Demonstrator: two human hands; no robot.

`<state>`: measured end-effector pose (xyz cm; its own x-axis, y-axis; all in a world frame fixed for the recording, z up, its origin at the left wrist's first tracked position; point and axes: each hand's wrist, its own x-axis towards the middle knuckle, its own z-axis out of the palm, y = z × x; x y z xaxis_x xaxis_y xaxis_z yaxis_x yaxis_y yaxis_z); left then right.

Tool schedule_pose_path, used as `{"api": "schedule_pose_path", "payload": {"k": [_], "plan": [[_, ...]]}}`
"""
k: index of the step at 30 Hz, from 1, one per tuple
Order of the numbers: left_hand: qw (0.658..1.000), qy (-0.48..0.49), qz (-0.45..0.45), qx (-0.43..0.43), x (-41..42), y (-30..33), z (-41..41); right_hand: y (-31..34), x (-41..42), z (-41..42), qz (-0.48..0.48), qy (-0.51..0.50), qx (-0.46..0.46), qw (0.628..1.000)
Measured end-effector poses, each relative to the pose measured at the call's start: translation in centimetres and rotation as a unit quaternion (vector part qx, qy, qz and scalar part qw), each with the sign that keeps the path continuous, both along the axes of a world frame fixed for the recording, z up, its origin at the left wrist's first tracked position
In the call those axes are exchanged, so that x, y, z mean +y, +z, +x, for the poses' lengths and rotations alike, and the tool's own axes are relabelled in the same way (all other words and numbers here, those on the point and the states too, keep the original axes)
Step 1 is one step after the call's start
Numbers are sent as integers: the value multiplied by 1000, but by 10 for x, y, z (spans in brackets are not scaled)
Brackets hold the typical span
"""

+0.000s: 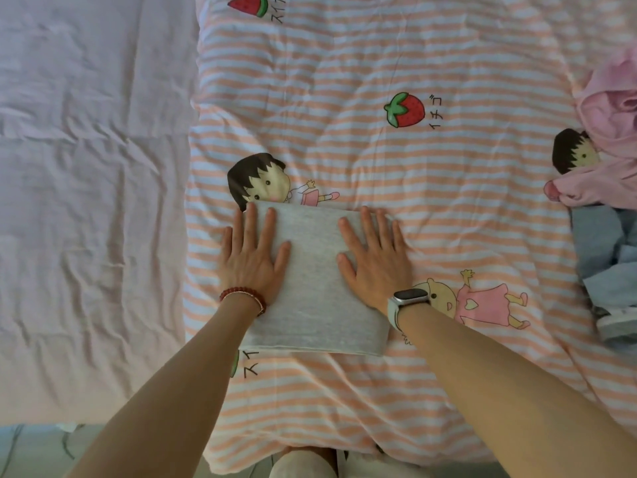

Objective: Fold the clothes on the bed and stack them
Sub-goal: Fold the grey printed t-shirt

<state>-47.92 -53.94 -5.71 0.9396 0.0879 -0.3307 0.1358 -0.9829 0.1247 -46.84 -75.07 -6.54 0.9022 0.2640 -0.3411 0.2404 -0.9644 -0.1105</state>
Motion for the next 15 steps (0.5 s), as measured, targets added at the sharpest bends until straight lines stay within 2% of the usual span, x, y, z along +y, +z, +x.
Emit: {"api": "schedule_pose_path", "payload": {"k": [5, 8, 10, 12, 15], "plan": [[1000, 0, -20, 21, -1, 7, 4, 8, -7, -2, 44, -7, 17, 999], [993, 52, -96, -49, -1, 25, -8, 23, -11, -34, 139, -60, -7, 989], [984, 111, -115, -84, -1, 34, -29, 28, -5, -69, 173, -50, -17, 984], [989, 106, -83, -54, -2, 35, -51, 26, 1, -93, 138, -16, -3, 990], [996, 83, -42, 13, -4, 23, -62, 16, 4, -92, 61, -4, 66, 996]]}}
